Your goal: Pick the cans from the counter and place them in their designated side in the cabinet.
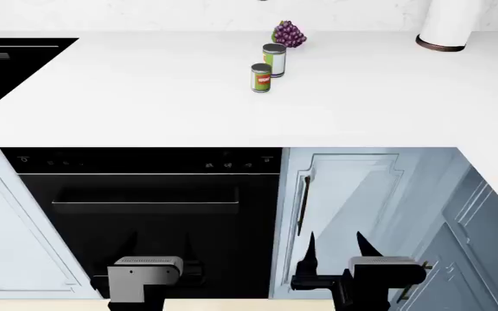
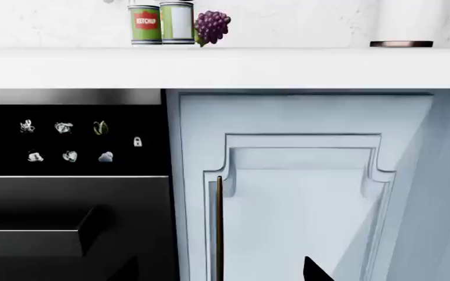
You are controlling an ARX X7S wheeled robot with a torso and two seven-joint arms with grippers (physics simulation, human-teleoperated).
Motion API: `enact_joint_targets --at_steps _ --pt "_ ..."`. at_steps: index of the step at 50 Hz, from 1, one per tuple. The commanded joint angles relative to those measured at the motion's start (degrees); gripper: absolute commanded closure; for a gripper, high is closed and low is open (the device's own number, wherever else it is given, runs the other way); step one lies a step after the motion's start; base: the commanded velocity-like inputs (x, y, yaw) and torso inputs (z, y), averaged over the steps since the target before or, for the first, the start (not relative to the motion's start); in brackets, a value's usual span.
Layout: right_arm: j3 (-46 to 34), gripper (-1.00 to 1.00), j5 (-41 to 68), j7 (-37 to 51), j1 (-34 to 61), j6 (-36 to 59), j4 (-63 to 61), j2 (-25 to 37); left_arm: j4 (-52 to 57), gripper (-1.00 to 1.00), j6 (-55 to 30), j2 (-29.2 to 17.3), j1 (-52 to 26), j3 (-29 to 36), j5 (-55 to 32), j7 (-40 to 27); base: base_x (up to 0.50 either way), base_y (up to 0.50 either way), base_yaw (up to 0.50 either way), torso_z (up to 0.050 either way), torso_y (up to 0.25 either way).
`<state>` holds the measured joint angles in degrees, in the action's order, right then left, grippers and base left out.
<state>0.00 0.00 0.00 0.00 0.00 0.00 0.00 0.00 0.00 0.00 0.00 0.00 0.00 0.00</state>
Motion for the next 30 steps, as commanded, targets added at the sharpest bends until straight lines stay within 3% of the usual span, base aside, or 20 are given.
enact_joint_targets --at_steps 1,7,10,12,17,27,30 --pt "-1.13 -1.00 0.92 1.23 -0.26 0.87 -0.96 0.86 1.47 -1.00 -0.93 -0.70 0.48 0.62 -2.40 -0.90 0.00 0.00 0.00 0.000 0.000" --pt "-2.54 -1.00 2.31 3.98 -3.84 3.91 -8.93 1.69 8.93 -1.00 1.33 -2.52 5.07 3.02 -4.00 -0.66 0.00 0.00 0.00 0.000 0.000" --pt "-3.20 -1.00 2.47 5.44 -5.67 10.02 -22.25 2.33 16.44 -1.00 -0.14 -3.86 6.03 2.77 -7.10 0.48 0.00 0.00 0.00 0.050 0.000" --pt "-3.20 -1.00 2.59 6.28 -3.45 18.09 -33.65 2.99 22.44 -1.00 -3.66 -4.87 3.72 2.35 -8.04 0.10 0.00 0.00 0.00 0.050 0.000" --pt "-3.97 -1.00 1.96 7.90 14.89 43.97 -53.20 4.59 34.52 -1.00 -17.78 -5.75 -11.20 -0.11 -12.12 -3.29 0.00 0.00 0.00 0.050 0.000" --pt "-5.12 -1.00 2.60 8.80 15.54 48.50 -59.77 6.15 42.50 -1.00 -22.07 -8.02 -11.83 0.08 -12.17 -5.26 0.00 0.00 0.00 0.050 0.000" --pt "-6.79 -1.00 2.24 9.54 15.38 48.13 -59.92 7.33 44.87 -1.00 -23.32 -8.68 -11.58 0.48 -11.89 -5.76 0.50 0.00 0.00 0.000 0.000"
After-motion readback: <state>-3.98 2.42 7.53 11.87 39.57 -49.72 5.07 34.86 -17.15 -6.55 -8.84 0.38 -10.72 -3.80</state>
